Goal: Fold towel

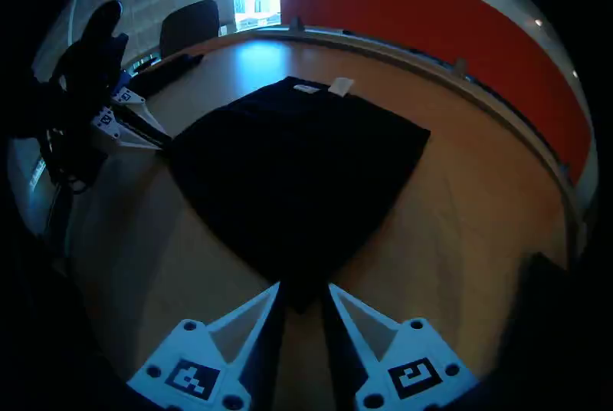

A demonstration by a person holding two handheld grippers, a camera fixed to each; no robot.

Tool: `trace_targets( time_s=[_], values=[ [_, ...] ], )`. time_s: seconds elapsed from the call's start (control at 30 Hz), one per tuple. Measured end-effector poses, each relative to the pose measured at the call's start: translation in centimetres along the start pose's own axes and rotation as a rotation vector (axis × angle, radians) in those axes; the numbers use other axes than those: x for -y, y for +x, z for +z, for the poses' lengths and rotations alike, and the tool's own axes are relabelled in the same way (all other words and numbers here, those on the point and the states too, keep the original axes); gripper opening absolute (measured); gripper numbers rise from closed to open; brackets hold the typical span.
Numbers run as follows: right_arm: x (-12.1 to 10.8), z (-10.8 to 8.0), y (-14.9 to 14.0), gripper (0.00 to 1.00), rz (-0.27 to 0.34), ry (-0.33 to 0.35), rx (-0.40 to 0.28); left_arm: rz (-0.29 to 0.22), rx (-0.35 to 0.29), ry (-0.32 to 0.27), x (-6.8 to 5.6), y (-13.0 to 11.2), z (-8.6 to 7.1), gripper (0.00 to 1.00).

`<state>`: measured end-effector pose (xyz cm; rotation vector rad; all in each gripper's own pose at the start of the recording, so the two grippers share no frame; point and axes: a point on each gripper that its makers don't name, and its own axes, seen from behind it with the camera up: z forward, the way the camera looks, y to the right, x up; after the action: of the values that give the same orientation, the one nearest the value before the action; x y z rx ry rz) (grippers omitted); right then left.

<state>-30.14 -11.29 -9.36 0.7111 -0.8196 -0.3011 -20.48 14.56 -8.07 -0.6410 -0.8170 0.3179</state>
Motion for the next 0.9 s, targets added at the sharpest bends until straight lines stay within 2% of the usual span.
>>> trace_targets(
  time_s=[0.13,0.23,0.5,0.9],
  values=[
    [0.2,0.0,0.1,0.23,0.007,0.009,0.001,-0.008,0.001,0.009,0.0,0.1,0.0,0.12],
    [0.3,0.0,0.4,0.20,0.007,0.010,-0.005,-0.019,0.002,0.012,0.0,0.2,0.0,0.11],
    [0.2,-0.5,1.1,0.19,-0.004,0.006,-0.024,-0.045,-0.013,0.012,-0.1,0.9,-0.5,0.11],
    [0.3,-2.9,4.0,0.19,0.004,0.003,-0.091,-0.061,-0.035,0.030,0.2,2.9,-2.4,0.11]
  ],
)
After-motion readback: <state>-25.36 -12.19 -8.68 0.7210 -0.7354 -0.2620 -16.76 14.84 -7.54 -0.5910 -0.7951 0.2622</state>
